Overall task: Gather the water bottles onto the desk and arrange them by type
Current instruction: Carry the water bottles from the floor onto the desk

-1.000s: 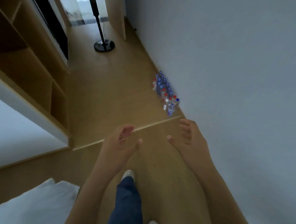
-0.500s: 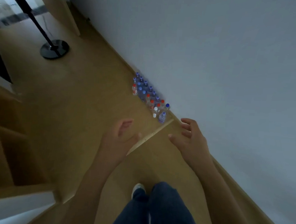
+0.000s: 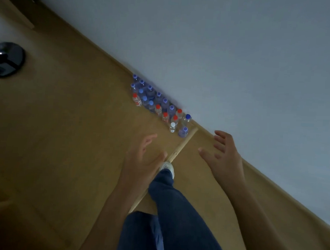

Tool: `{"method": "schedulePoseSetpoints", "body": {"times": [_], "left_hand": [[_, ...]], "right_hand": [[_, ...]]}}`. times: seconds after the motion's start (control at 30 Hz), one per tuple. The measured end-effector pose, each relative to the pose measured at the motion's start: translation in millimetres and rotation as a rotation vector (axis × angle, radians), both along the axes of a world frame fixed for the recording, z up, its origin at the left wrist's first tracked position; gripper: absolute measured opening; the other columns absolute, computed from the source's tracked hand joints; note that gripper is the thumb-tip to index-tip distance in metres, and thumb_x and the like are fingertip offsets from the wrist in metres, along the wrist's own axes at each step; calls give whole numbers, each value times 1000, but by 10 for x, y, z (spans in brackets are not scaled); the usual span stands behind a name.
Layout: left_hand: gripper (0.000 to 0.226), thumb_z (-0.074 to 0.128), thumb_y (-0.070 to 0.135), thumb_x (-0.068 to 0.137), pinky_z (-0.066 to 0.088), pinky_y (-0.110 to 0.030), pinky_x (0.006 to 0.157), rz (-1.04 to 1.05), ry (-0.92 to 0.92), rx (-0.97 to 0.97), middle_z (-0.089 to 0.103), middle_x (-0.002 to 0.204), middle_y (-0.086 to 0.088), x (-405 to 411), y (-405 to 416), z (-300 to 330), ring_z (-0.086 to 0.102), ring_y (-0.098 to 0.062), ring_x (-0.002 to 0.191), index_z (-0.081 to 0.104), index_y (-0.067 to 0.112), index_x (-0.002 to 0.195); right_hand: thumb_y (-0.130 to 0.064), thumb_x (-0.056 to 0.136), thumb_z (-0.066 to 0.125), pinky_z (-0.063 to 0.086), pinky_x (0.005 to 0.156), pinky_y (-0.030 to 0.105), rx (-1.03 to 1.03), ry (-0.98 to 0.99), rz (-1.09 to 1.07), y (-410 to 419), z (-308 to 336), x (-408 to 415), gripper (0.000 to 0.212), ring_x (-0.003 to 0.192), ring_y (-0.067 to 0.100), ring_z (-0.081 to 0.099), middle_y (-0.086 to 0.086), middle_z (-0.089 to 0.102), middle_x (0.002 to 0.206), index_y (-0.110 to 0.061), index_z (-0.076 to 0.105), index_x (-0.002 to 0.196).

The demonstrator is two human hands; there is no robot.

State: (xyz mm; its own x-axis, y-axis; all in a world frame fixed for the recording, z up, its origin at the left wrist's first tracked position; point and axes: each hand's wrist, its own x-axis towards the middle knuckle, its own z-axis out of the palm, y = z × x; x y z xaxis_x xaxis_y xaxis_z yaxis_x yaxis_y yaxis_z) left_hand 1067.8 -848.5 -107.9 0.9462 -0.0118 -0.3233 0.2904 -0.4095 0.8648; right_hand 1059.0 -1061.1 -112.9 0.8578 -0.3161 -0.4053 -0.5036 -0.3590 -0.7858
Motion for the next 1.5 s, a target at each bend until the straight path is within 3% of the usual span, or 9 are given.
{"method": "schedulePoseSetpoints", "body": {"times": [0.2,0.4,0.8,1.0,1.07,1.2,1.3,1.4,1.5], "left_hand": [[44,75,19,87,36,-14,101,-129,-17,76,55,121,19,933,47,-672,52,-3,122,59,20,127],[48,76,22,85,36,-11,98,-231,45,81,56,130,12,1519,77,-1733,51,-4,126,56,20,130],[59,82,20,79,41,-24,105,-380,105,11,55,132,11,2122,-19,-4700,50,-3,127,53,19,130],[74,86,34,70,42,-29,105,-390,23,14,51,134,20,2254,-149,-6225,48,-2,128,49,26,134],[79,83,42,69,40,-25,105,-379,-26,8,45,132,29,2214,-217,-6600,47,1,127,46,25,137],[79,82,40,72,38,-15,102,-319,-131,-4,49,132,14,2094,-413,-7085,47,3,124,46,14,137],[73,84,30,76,45,-30,105,-241,-161,-43,57,131,-6,2051,-600,-7269,54,-15,124,48,5,134],[56,81,31,81,46,-26,102,-178,-233,-39,60,124,-6,2083,-739,-7298,59,-19,117,50,18,125],[55,80,25,81,50,-35,100,-181,-225,-46,61,120,-5,2129,-727,-7194,61,-22,114,54,10,126]], "right_hand": [[-23,82,79,44,96,29,-15,42,-56,124,-647,820,66,119,9,50,-14,47,128,-22,44,138],[-23,80,81,44,95,28,-1,107,-112,163,-1581,1286,65,117,8,51,-15,50,128,-27,46,134],[-21,77,82,44,96,30,4,161,-247,148,-4551,1609,71,116,9,49,-14,47,126,-25,44,136],[-18,73,86,34,85,1,-62,83,-284,191,-5987,1635,89,119,10,42,-2,40,137,-18,34,145],[-15,71,87,34,90,0,-80,31,-327,203,-6305,1627,93,123,14,44,5,41,140,-13,32,147],[-9,69,87,44,86,8,-60,-73,-422,179,-6725,1668,84,113,21,56,16,52,129,-4,40,139],[-7,68,87,48,79,15,-30,-110,-474,156,-6868,1718,72,95,11,62,6,61,111,-3,47,127],[-2,68,86,47,72,13,-23,-132,-479,101,-6929,1713,60,82,-2,59,-6,60,97,-3,51,117],[-4,69,86,47,69,10,15,-110,-490,91,-6840,1683,57,80,-4,60,-11,61,94,-6,54,115]]}}
